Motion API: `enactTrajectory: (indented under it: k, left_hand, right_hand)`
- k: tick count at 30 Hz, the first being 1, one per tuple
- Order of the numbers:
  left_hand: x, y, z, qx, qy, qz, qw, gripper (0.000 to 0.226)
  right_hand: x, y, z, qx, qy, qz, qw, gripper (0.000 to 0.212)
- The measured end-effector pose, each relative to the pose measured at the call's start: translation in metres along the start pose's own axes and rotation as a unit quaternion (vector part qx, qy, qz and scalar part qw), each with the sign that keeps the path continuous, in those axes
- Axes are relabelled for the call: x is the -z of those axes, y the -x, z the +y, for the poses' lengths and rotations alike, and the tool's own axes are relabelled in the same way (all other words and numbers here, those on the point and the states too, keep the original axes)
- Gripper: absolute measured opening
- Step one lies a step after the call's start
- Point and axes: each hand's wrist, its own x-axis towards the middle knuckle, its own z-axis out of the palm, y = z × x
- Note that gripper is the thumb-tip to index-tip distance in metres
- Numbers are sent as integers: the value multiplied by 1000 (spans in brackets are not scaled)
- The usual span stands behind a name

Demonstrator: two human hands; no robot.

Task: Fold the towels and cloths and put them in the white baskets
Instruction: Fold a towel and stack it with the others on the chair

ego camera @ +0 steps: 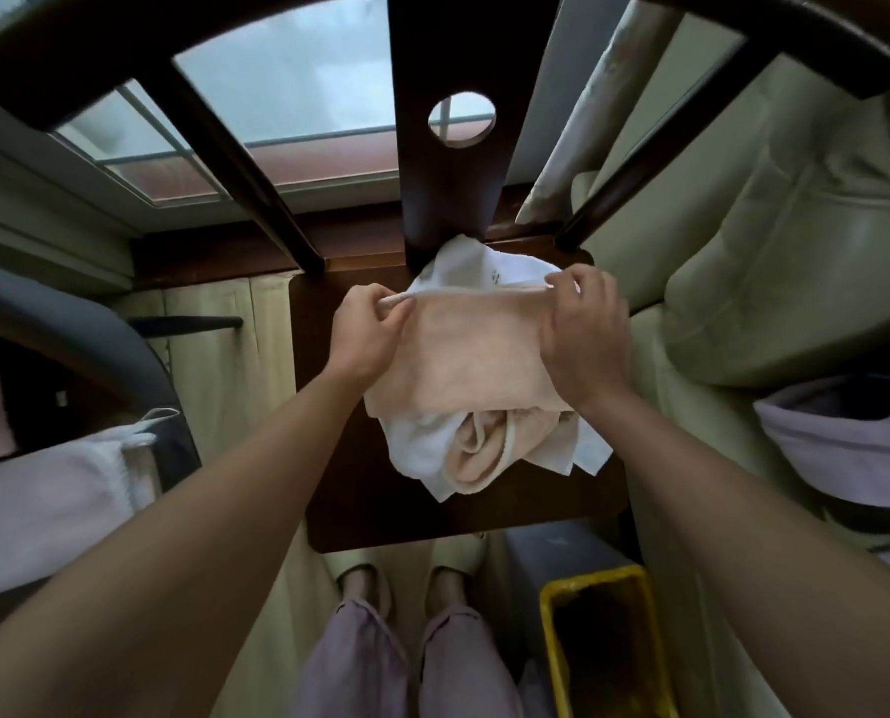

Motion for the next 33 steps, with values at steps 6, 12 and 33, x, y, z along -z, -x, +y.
enactTrajectory:
  k: [6, 12, 33]
  left_hand:
    - [-5, -15, -10, 6, 47, -143, 989, 42]
    - [19, -17, -17, -27, 19, -204, 978, 30]
    - [20, 15, -78, 161, 68, -8, 985, 49]
  right_hand:
    - [-20, -12, -6, 104, -34, -83, 990, 40]
    - [-10, -27, -12, 132, -69, -145, 978, 22]
    - [-24, 14, -90, 179, -7, -32, 983, 33]
